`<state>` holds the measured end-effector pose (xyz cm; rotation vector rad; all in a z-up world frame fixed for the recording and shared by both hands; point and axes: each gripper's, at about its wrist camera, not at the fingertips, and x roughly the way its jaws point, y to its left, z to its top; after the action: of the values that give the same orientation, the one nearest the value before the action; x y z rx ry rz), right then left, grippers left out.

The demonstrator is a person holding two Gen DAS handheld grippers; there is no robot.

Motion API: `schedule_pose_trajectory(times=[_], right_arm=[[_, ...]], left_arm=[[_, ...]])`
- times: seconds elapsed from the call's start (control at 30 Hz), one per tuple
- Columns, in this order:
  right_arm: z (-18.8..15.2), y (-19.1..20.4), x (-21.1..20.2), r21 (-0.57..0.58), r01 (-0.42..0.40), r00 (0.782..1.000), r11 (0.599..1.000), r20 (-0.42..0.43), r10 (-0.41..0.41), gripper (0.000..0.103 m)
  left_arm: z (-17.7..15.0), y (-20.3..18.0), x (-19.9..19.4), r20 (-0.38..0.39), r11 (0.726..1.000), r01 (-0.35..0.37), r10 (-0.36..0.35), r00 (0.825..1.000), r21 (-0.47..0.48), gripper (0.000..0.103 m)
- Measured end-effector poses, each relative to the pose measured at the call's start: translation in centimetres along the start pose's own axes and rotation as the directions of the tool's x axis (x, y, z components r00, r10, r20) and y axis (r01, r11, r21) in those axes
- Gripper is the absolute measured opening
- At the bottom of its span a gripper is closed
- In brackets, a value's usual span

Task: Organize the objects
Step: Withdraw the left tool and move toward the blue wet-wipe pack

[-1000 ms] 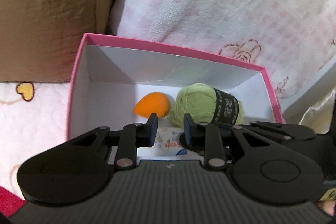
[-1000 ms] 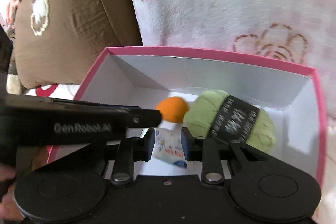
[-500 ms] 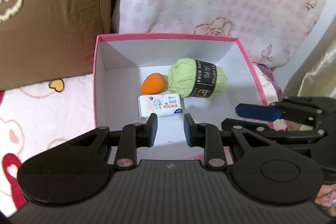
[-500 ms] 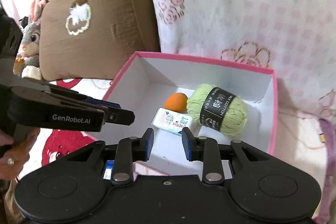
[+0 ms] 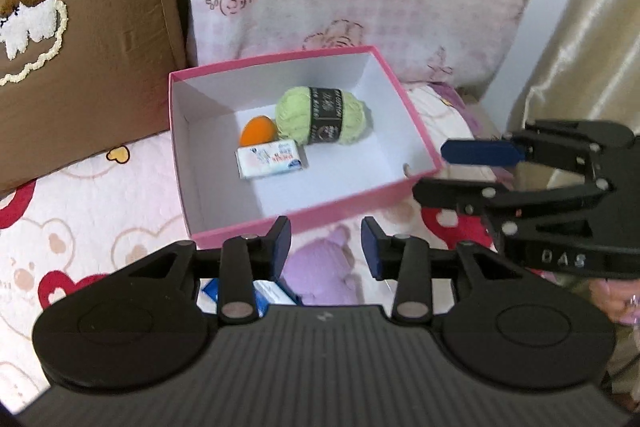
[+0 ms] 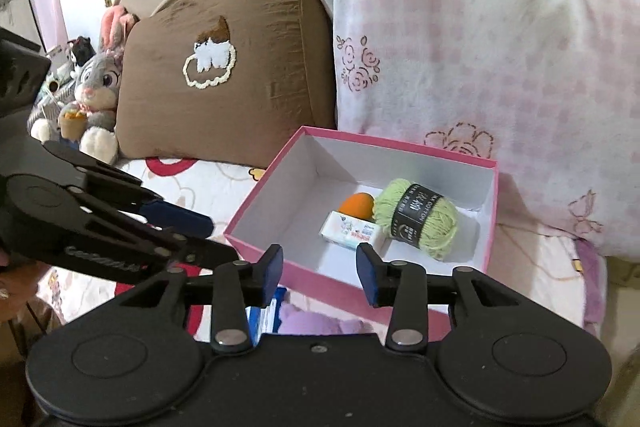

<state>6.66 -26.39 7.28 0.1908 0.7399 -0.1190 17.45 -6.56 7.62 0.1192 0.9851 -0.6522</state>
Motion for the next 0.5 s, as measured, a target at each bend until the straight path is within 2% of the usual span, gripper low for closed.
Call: schedule_pose_trajectory(times=[0.23,0.5], right_arm=[[-1.3,2.2,-3.5,-0.068,0.026,1.000,0.997,0.010,-0.026,0.072],[-2.7,4.0,-5.6,-0.108,0.045,0.999,0.993,-0.007,-0.046,0.077]], left_arm=[[-2.5,-1.2,-3.3,0.016,0.999,0.000,-0.001,1.000,0.047,0.041],[-4.3,-2.8,-5.6,0.016,0.995,0.000,-0.002,1.000,0.097,0.048]])
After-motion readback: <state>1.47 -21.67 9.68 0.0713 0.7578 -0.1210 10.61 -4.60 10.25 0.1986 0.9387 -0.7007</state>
